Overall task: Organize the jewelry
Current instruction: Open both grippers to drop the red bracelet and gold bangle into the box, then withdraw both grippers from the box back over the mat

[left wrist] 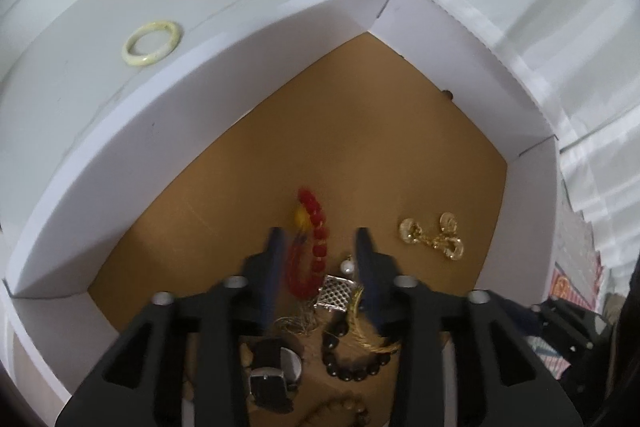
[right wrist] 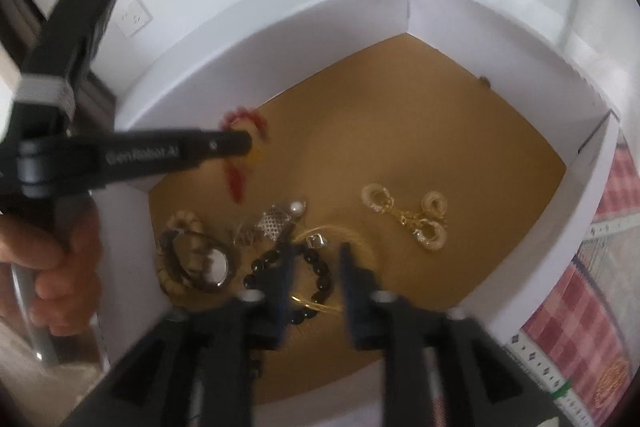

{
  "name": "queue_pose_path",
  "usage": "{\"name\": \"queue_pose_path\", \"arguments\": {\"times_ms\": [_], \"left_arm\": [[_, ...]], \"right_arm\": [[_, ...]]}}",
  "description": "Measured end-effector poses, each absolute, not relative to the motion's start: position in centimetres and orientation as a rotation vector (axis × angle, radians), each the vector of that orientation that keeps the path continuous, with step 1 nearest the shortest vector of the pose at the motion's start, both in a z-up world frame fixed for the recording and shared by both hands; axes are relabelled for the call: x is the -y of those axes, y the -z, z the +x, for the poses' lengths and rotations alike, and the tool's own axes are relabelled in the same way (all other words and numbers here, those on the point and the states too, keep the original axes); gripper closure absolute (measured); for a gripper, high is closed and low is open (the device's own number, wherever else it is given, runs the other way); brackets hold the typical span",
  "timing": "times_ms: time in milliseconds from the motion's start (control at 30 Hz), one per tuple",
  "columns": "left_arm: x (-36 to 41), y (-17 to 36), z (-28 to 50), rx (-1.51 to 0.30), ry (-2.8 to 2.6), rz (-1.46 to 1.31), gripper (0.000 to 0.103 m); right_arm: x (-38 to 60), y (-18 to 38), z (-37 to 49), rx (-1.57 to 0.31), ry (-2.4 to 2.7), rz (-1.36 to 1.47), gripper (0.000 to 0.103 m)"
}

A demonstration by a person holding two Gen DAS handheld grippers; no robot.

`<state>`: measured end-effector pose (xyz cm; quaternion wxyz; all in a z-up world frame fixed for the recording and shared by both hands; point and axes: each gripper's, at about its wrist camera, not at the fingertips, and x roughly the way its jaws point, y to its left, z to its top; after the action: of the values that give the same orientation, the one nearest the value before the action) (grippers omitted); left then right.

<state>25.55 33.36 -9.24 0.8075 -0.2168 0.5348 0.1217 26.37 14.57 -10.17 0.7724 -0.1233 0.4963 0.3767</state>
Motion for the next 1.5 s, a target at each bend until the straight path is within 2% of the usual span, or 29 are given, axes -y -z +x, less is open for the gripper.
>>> {"name": "queue_pose_path", "arguments": {"times_ms": [100,267,567,667,733,1167,1500], "left_arm": [[-33.1,8.7,25.0,-1.126,-0.262,-0.428,0.055],[-31.0,6.1,22.9,-1.063,-0.23,-0.382,0.037],[-23.2,1.4,19.0,-0.953,-0.082,-0.258,0.026],[-19.3,0.4,17.9,-0.914,-0.014,-0.214,0.022],[-16.6,0.1,17.1,-0.908,0.032,-0.18,0.02],[-4.3,3.8,15.0,-0.978,0.183,-0.043,0.018],[-0.9,6.7,13.8,-1.036,0.216,0.03,0.018]], "right_arm": [[-13.3,8.8,26.1,-1.042,-0.82,-0.234,0.071],[-10.8,6.0,23.8,-0.917,-0.788,-0.258,0.071],[-2.9,5.1,18.5,-0.85,-0.742,-0.275,0.069],[0.2,5.2,17.5,-0.841,-0.693,-0.271,0.059],[2.3,5.5,17.0,-0.846,-0.649,-0.269,0.057],[15.3,9.9,14.7,-0.955,-0.394,-0.137,0.055],[21.1,12.5,13.0,-0.996,-0.297,-0.025,0.055]]}}
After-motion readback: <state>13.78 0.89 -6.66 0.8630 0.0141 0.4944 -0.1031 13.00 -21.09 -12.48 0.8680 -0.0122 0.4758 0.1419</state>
